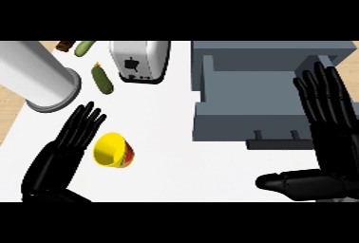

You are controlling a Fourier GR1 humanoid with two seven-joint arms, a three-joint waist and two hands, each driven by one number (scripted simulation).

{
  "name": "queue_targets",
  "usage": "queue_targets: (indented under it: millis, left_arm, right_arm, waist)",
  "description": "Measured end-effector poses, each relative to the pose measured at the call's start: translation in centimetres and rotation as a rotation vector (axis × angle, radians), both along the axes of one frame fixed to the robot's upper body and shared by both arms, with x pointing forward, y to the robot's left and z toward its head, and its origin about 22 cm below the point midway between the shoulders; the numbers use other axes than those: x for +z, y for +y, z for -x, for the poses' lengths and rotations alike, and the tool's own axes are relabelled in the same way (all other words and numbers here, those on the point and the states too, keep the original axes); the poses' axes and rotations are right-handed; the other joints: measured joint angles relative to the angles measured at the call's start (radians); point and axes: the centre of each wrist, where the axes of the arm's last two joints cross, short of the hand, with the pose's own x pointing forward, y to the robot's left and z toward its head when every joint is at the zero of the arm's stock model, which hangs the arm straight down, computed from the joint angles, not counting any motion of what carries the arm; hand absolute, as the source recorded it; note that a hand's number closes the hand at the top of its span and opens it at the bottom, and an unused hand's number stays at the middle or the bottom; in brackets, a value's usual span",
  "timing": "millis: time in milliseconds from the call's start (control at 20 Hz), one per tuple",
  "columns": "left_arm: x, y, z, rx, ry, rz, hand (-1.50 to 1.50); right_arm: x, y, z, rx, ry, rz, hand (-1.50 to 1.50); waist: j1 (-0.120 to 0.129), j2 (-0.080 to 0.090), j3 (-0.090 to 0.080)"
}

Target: Pick up the cup, place it into the drawer and close the drawer

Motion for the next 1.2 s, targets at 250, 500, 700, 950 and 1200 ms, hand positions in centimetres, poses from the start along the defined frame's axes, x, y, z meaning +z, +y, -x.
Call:
queue_targets:
  millis: [250, 500, 700, 950, 1200]
  left_arm:
    - [-2.1, 1.9, -1.1, 0.039, 0.021, -0.032, -1.5]
    - [-4.3, 2.9, -1.4, 0.062, 0.044, -0.051, -1.5]
    - [-6.7, 3.4, -1.7, 0.061, 0.066, -0.063, -1.5]
    - [-8.6, 4.2, -1.8, 0.068, 0.079, -0.073, -1.5]
    - [-10.7, 4.4, -2.2, 0.072, 0.099, -0.07, -1.5]
  right_arm:
    - [0.2, 0.0, 0.0, 0.002, 0.0, 0.001, -1.5]
    - [0.8, 0.0, 0.5, 0.009, 0.004, 0.005, -1.5]
    - [0.8, -0.2, 0.6, 0.017, 0.007, 0.005, -1.5]
    - [0.5, -0.4, 0.3, 0.01, 0.006, 0.006, -1.5]
    - [0.6, 0.2, 0.2, 0.02, 0.006, 0.006, -1.5]
  waist:
    - [-0.001, 0.0, 0.0]
    - [-0.001, 0.0, 0.0]
    - [-0.002, 0.0, 0.0]
    - [-0.001, 0.0, 0.0]
    - [-0.002, 0.0, 0.0]
